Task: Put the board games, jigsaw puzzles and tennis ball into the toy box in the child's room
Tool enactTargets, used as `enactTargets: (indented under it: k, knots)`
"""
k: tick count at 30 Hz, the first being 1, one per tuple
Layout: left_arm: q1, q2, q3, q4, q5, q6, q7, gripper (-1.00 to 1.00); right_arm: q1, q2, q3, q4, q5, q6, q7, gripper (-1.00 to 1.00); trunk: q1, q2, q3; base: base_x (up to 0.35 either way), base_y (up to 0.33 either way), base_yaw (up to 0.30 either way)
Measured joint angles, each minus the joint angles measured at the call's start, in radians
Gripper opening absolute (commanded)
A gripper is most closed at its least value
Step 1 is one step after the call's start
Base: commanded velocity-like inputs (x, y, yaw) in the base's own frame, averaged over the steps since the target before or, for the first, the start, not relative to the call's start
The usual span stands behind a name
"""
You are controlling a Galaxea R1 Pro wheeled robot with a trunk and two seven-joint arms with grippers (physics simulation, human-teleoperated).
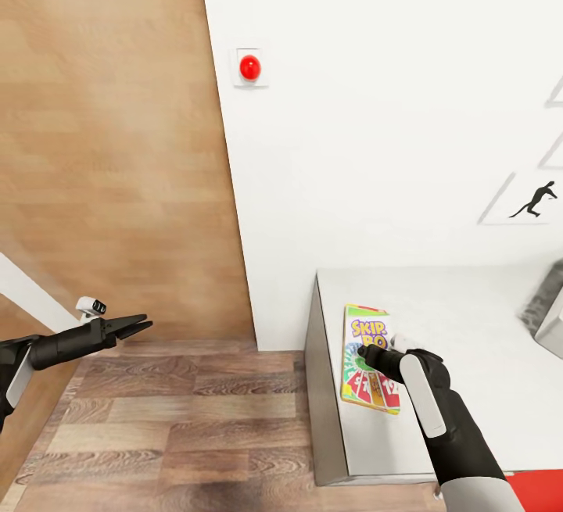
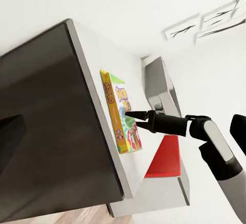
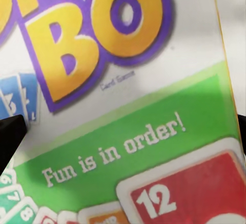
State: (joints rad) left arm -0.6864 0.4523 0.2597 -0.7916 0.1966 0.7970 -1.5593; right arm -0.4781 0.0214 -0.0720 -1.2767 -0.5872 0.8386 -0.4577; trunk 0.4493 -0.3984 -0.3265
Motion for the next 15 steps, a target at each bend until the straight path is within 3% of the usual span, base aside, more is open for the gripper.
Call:
enactTargets:
  k: [9, 15]
  knots:
    - [0.0, 0.0, 0.0, 0.0, 0.0, 0.001, 0.0, 1.0, 0.0, -0.001, -0.001, -0.002, 0.013, 0.001, -0.001, 1.0, 0.0, 0.0, 0.0, 0.001, 0.034, 0.0]
    - [0.0, 0.0, 0.0, 0.0, 0.0, 0.001, 0.0, 1.0, 0.0, -0.001, 0.0, -0.001, 0.0, -0.001, 0.001, 1.0, 0.0, 0.0, 0.0, -0.032, 0.008, 0.0]
